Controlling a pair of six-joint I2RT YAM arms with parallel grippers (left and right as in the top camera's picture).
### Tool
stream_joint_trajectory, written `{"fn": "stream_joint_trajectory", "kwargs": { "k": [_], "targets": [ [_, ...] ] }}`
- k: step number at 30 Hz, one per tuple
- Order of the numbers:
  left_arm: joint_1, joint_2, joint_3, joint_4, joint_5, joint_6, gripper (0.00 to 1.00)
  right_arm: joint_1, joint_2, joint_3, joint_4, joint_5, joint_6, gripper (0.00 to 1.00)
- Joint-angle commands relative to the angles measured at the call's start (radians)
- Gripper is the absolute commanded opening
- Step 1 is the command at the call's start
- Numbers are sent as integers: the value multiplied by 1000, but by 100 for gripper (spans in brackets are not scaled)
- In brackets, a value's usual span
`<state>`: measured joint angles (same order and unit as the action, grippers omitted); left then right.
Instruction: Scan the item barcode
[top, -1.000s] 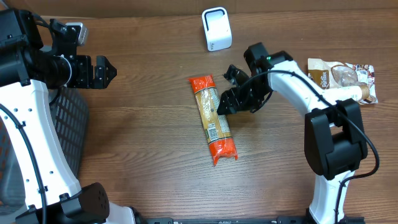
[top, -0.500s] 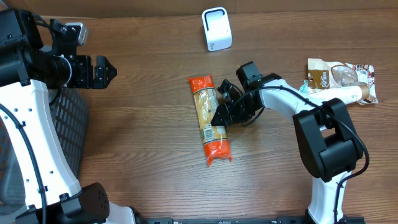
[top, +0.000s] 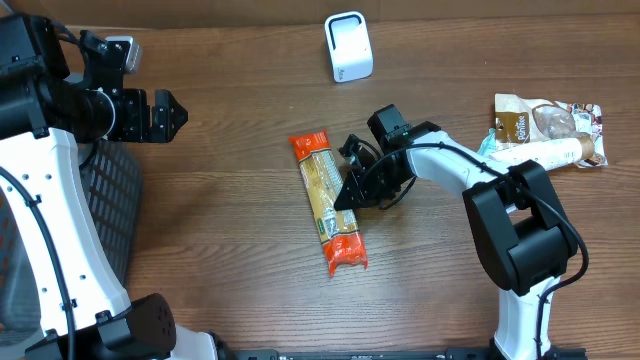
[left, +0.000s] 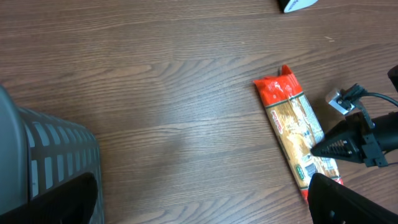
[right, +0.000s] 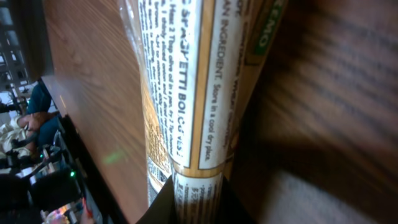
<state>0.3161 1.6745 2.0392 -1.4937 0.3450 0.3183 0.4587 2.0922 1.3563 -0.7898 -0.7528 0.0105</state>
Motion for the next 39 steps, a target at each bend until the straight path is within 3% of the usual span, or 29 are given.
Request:
{"fn": "stream_joint_trajectory", "kwargs": {
  "k": [1, 4, 10, 13, 15, 17, 18, 20, 24, 33, 39],
  "targets": [
    [-2, 1, 5, 2, 11, 22, 100, -3, -59, 82, -55, 49, -6, 5],
    [-2, 1, 5, 2, 11, 22, 100, 16, -121, 147, -167, 268, 6, 4],
    [-2, 1, 5, 2, 11, 22, 100, 148, -181, 252, -368, 1009, 199, 4],
    [-2, 1, 5, 2, 11, 22, 99, 241, -160, 248, -440, 1216, 230, 4],
    [-2, 1, 5, 2, 11, 22, 99, 286, -133, 248, -456, 1232, 230, 4],
    [-2, 1, 5, 2, 11, 22, 100, 323, -101, 248, -454, 1231, 229, 12],
    [-2, 1, 5, 2, 11, 22, 100, 343, -82, 248, -450, 1231, 228, 29],
    [-2, 1, 5, 2, 11, 22, 100, 373, -54, 248, -446, 1219, 225, 52],
    [-2, 1, 5, 2, 11, 22, 100, 412, -38, 248, -434, 1120, 197, 76],
    [-2, 1, 5, 2, 11, 22, 100, 286, -51, 280, -432, 960, 100, 82],
    [-2, 1, 5, 2, 11, 22, 99, 85, -106, 295, -443, 597, -135, 89]
  ]
}}
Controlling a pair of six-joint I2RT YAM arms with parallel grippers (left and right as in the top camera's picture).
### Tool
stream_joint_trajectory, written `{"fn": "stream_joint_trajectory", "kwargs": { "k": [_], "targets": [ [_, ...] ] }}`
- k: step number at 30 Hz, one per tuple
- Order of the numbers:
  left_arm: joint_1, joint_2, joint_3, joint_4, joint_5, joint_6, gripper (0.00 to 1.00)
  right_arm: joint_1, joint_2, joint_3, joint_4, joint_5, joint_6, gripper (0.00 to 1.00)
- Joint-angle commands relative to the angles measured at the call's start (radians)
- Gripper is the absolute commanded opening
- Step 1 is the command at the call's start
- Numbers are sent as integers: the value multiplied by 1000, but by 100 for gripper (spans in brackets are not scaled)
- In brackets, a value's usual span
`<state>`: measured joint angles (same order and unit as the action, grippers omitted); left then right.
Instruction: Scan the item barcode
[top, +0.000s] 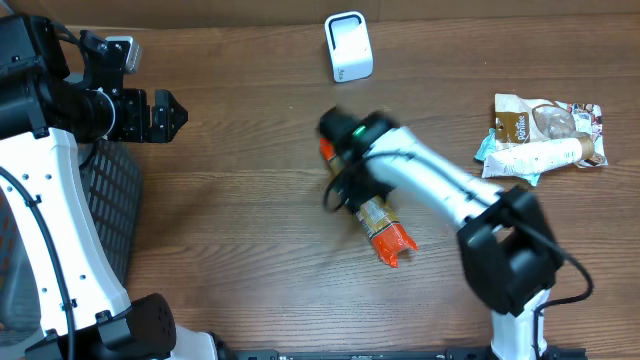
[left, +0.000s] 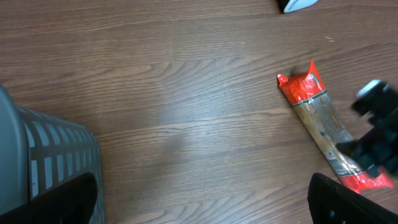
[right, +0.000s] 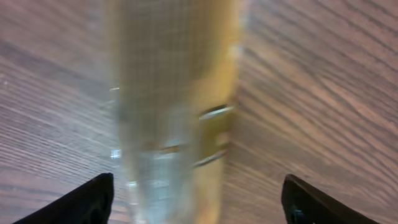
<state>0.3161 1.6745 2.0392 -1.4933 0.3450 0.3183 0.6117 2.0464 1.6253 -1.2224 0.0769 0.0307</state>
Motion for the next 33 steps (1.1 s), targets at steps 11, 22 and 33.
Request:
{"fn": "stream_joint_trajectory", "kwargs": {
  "k": [11, 22, 33],
  "targets": [
    [-2, 1, 5, 2, 11, 22, 99, -194, -37, -148, 58, -595, -346, 86],
    [-2, 1, 5, 2, 11, 22, 99, -192, -37, -283, 220, -631, -266, 47],
    [-2, 1, 5, 2, 11, 22, 100, -194, -37, -278, 246, -890, -267, 8]
  ]
}}
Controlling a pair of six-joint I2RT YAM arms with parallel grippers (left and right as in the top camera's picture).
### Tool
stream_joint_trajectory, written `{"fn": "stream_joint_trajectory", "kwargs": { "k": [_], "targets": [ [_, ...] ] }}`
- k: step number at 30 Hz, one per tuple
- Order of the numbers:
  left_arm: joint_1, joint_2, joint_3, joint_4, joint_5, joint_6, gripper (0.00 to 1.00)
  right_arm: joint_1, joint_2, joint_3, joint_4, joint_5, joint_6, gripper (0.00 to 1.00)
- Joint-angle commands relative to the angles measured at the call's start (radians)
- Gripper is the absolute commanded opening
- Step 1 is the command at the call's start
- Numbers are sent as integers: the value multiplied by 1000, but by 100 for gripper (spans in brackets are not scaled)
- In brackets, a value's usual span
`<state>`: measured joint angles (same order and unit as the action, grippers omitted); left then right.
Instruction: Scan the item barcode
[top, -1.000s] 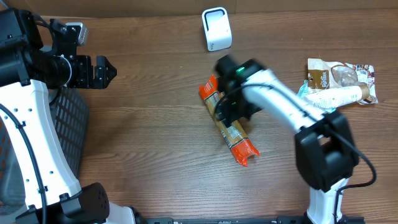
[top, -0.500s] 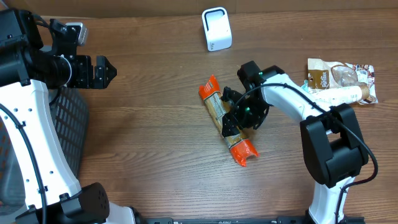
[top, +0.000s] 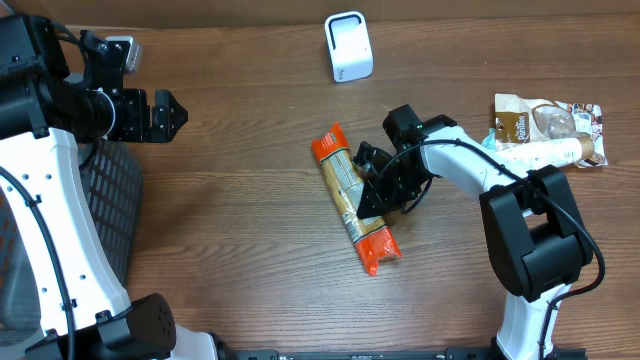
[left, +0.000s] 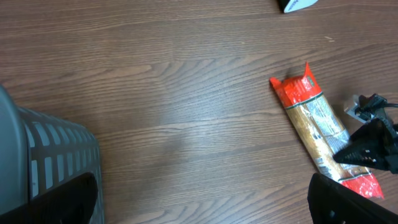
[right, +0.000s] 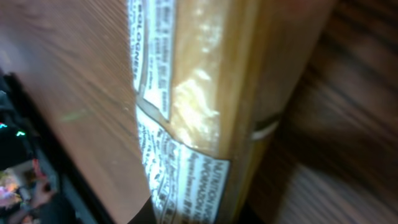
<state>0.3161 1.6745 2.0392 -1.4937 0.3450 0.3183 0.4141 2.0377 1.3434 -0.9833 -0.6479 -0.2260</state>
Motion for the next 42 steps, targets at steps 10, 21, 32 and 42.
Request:
{"fn": "stream_joint_trajectory", "kwargs": {
  "k": [10, 21, 32, 42],
  "targets": [
    [-2, 1, 5, 2, 11, 22, 100, -31, -99, 184, -61, -273, 6, 4],
    [-2, 1, 5, 2, 11, 22, 100, -168, -222, 348, 136, -675, 203, 4],
    [-2, 1, 5, 2, 11, 22, 100, -208, -222, 356, 377, -467, 461, 3],
    [-2, 1, 5, 2, 11, 22, 100, 4, -193, 362, 499, 859, 199, 4]
  ]
}}
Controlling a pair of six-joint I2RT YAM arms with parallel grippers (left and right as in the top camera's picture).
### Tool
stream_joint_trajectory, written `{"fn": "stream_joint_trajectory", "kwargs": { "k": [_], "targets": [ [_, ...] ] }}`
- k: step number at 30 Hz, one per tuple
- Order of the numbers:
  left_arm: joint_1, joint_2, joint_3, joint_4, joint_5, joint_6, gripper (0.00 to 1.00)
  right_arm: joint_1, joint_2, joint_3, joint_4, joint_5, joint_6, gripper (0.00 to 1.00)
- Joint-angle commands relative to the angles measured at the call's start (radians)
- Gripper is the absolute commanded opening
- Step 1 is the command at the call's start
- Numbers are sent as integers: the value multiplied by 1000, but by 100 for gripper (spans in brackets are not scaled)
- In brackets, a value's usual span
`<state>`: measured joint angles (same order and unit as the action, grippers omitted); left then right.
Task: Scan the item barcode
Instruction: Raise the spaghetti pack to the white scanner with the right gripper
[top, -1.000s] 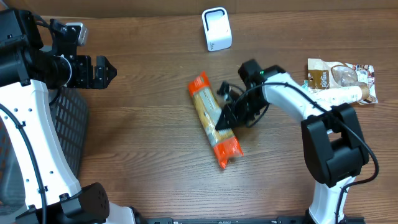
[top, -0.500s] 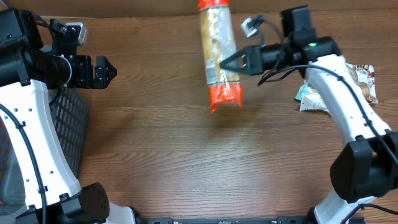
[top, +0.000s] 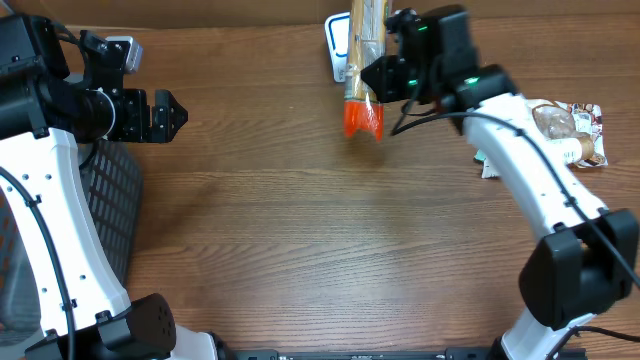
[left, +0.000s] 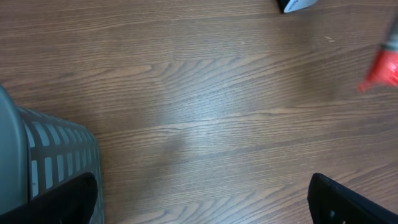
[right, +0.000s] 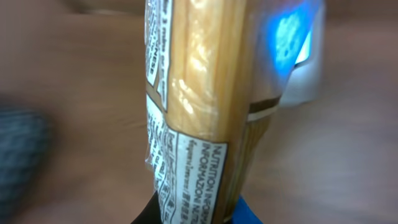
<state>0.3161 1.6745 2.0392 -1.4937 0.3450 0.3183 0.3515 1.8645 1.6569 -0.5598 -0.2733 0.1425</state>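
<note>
A long spaghetti pack (top: 358, 50) with red ends is held in the air at the back of the table, and my right gripper (top: 378, 72) is shut on it. The pack stands just in front of the white scanner (top: 335, 35), hiding much of it. In the right wrist view the pack (right: 199, 106) fills the middle, its nutrition label toward the camera, and the scanner (right: 292, 56) glows blue behind it. No barcode shows. My left gripper (top: 165, 115) hangs open at the far left, well away. The pack's red end (left: 385, 67) shows blurred in the left wrist view.
A dark mesh basket (top: 110, 200) stands at the left edge, also seen as the basket (left: 43, 155) under the left wrist. Snack packets (top: 545, 130) lie at the right side of the wooden table (top: 300, 230).
The spaghetti pack was lying on the middle of the table with my right gripper at its side. Now it is lifted and held at the scanner at the back. The left arm is unmoved.
The pack first lay lengthwise mid-table with my right gripper against its right side. Then it lay shifted to the right and turned, the arm over it. Then it rested tilted with the gripper at its side again. Now it is up at the scanner.
</note>
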Motion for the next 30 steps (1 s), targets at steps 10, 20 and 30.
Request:
{"fn": "stream_joint_trajectory", "kwargs": {
  "k": [10, 20, 30],
  "targets": [
    [-2, 1, 5, 2, 11, 22, 100, 98, 90, 49, 376, 515, -756, 4],
    [-2, 1, 5, 2, 11, 22, 99, 98, 296, 49, 704, 516, -1154, 4],
    [-2, 1, 5, 2, 11, 22, 99, 98, 377, 49, 925, 474, -1173, 4]
  ]
}}
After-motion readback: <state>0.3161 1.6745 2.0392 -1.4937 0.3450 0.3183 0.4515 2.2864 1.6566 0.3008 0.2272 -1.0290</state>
